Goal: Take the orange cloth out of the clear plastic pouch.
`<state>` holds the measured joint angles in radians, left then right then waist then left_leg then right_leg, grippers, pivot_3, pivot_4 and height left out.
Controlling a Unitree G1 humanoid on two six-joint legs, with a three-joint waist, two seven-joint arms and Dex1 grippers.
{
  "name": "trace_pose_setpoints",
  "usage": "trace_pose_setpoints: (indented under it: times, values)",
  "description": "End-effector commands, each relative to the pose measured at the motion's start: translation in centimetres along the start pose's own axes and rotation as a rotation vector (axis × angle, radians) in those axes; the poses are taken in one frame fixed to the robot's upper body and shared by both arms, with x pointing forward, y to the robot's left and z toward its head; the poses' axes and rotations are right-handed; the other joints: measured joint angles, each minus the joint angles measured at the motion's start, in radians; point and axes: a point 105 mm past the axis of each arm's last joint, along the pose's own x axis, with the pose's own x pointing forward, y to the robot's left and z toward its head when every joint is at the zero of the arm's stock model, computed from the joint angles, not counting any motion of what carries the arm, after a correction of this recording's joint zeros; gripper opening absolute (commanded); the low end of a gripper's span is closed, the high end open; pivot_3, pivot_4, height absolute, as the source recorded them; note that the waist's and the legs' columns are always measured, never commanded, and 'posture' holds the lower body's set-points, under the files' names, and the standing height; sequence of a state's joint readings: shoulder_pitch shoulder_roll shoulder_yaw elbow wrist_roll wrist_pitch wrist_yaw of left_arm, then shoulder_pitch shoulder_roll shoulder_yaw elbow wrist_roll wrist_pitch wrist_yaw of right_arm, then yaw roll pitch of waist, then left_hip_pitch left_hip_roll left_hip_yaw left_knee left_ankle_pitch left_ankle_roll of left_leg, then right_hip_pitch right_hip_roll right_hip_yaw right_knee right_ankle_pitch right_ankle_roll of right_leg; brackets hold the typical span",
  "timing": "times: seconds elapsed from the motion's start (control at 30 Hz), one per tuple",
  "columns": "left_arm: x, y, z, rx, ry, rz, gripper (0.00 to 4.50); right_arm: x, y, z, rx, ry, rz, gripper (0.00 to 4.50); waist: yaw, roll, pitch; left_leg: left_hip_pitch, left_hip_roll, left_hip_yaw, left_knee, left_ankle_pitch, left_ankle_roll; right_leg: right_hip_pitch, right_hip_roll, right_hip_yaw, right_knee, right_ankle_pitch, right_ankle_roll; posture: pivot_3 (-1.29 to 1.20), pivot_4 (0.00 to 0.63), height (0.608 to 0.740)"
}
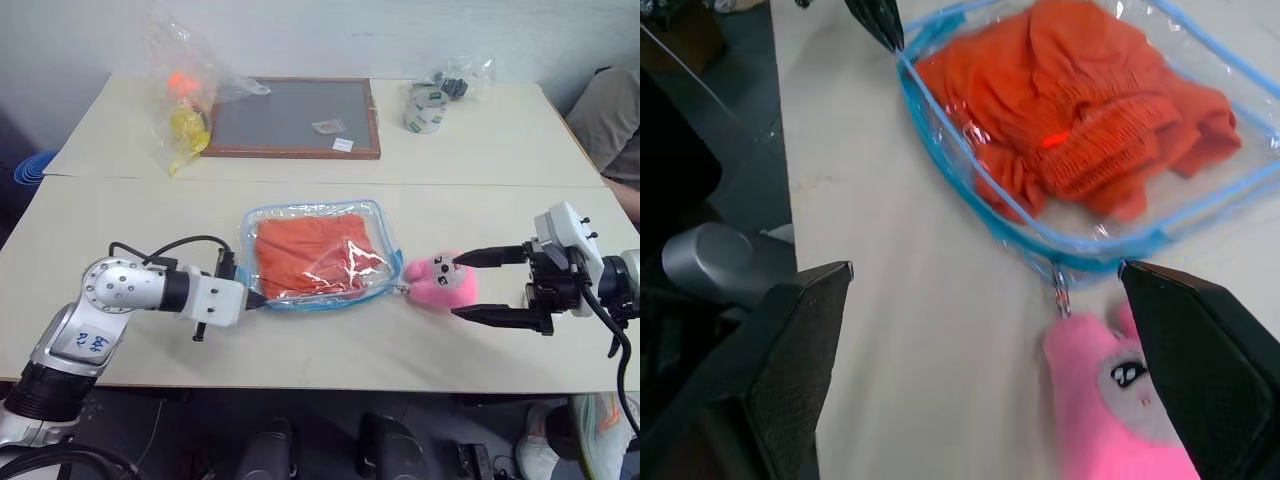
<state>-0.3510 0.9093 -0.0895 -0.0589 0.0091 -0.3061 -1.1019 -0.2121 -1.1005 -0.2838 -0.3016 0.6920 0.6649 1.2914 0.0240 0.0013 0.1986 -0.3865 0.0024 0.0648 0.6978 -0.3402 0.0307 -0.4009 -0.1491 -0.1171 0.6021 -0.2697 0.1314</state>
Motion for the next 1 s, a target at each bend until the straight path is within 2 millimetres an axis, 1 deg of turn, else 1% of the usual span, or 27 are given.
trace_pose_setpoints:
  times: [0.03,0.13,0.3,0.33,0.37,0.47,0.53,0.67,0.77,0.83,0.9,0.97,1.0]
  values:
    - [-0.7,0.8,-1.8,0.078,0.037,0.06,0.03,-1.2,-0.4,0.3,-0.047,0.027,-0.039,4.5,0.0,0.0,0.0,0.0,0.0,0.0,0.0,0.0,0.0,0.0,0.0,0.0,0.0,0.0,0.0,0.0,0.15,0.74]
    - [-0.3,1.7,-2.4,0.058,0.017,0.107,0.03,-1.3,-0.9,-0.2,-0.037,0.033,-0.068,4.5,0.003,0.0,0.0,0.0,-0.001,0.0,0.0,0.0,0.0,0.0,0.0,0.0,0.0,0.0,0.0,0.0,0.15,0.74]
    - [0.0,1.9,-1.5,0.02,-0.036,0.118,0.03,-1.2,-1.8,-1.0,-0.033,0.048,-0.126,4.5,0.0,0.0,0.0,0.0,-0.001,0.001,0.0,0.0,0.0,0.0,0.0,0.0,0.0,0.0,0.0,0.0,0.15,0.74]
    - [-0.1,1.7,-1.3,-0.018,-0.053,0.104,0.44,-1.0,-2.0,-1.1,-0.035,0.044,-0.138,4.5,0.0,0.0,0.0,0.0,-0.001,0.001,0.0,0.0,0.0,0.0,0.0,0.0,0.0,0.0,0.0,0.0,0.15,0.74]
    - [-0.3,1.4,-1.0,-0.042,-0.061,0.093,0.61,-0.8,-2.2,-1.2,-0.027,0.041,-0.155,4.5,0.0,0.0,0.0,0.0,0.0,0.001,0.0,0.0,0.0,0.0,0.0,0.0,0.0,0.0,0.0,0.0,0.15,0.74]
    - [-1.0,0.7,-0.1,-0.092,-0.07,0.065,1.56,0.1,-2.8,-1.9,-0.02,0.04,-0.192,4.5,-0.003,0.0,0.0,0.0,0.0,0.001,0.0,0.0,0.0,0.0,0.0,0.0,0.0,0.0,0.0,0.0,0.15,0.74]
    - [-1.7,0.7,0.7,-0.158,-0.082,0.073,2.21,0.8,-3.0,-2.2,-0.011,0.034,-0.205,4.5,-0.003,0.0,0.0,0.0,0.0,0.001,0.0,-0.001,0.0,-0.001,0.0,0.0,0.0,0.0,0.0,0.0,0.15,0.74]
    - [-3.6,1.0,3.1,-0.364,-0.14,0.098,3.43,2.2,-4.0,-3.2,0.03,0.027,-0.254,4.5,-0.004,0.0,0.0,-0.001,0.001,0.0,0.0,-0.001,0.0,-0.001,0.0,0.001,0.001,0.0,0.0,0.0,0.15,0.74]
    - [-4.6,1.0,4.4,-0.436,-0.163,0.094,4.4,2.9,-4.5,-3.7,0.052,0.026,-0.263,4.5,0.0,0.0,0.0,0.0,0.0,0.0,0.0,-0.001,0.0,-0.001,0.0,0.002,0.001,0.0,0.0,0.0,0.15,0.74]
    - [-5.2,1.2,5.0,-0.473,-0.174,0.109,4.42,3.3,-4.8,-4.2,0.078,0.034,-0.274,4.07,0.0,0.0,0.0,-0.001,0.0,0.0,0.0,0.0,0.0,-0.001,0.0,0.002,0.001,0.0,0.0,0.0,0.15,0.74]
    - [-5.8,1.5,5.8,-0.523,-0.203,0.127,4.42,3.4,-4.7,-4.6,0.084,0.039,-0.258,3.55,0.0,0.0,0.0,0.0,0.0,0.0,0.0,0.0,0.0,-0.001,0.0,0.002,0.001,0.0,0.0,0.0,0.15,0.74]
    - [-6.2,1.8,6.2,-0.558,-0.223,0.153,4.42,3.3,-4.5,-4.7,0.091,0.033,-0.242,2.79,-0.001,0.0,0.0,-0.001,0.0,0.0,0.0,0.0,0.0,-0.001,0.0,0.002,0.001,0.0,0.0,0.0,0.15,0.74]
    - [-6.3,1.9,6.2,-0.567,-0.223,0.168,4.42,3.2,-4.5,-4.7,0.092,0.027,-0.239,2.49,-0.001,0.0,0.0,0.0,0.0,0.001,0.0,0.0,0.0,-0.001,0.0,0.002,0.001,0.0,0.0,0.0,0.15,0.74]
